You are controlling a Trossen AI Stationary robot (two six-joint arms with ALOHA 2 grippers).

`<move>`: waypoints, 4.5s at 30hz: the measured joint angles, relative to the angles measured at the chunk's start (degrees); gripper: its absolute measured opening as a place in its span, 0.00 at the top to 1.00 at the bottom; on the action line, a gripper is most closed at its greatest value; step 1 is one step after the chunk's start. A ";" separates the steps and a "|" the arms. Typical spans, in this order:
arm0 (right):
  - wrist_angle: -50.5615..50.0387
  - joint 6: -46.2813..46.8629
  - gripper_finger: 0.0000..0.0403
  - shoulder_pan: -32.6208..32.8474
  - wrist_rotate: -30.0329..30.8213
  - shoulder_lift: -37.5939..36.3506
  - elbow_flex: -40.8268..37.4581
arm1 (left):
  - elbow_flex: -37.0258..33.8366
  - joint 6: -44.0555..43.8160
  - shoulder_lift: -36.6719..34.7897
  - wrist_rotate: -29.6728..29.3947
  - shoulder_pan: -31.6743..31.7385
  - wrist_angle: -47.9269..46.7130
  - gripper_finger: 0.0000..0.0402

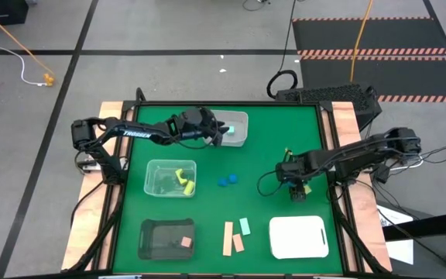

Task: Sort & place blocks by color
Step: Put the right blue rectangular block into the bottom white bin

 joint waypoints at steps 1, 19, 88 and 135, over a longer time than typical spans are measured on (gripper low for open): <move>0.34 -0.01 0.35 -0.02 0.36 0.21 -0.02 | 0.01 0.00 0.00 0.00 -0.10 0.06 0.58; 2.11 -4.79 0.35 -0.93 4.75 0.50 2.97 | 0.02 0.04 0.00 0.02 -1.24 0.11 0.58; 24.67 6.72 0.73 -8.15 13.85 -13.59 1.09 | 0.02 -8.66 0.00 0.04 -1.94 0.48 0.58; 37.20 81.28 0.68 39.08 -7.75 -13.19 1.18 | 0.02 -2.41 -0.02 16.07 -14.44 -2.36 0.58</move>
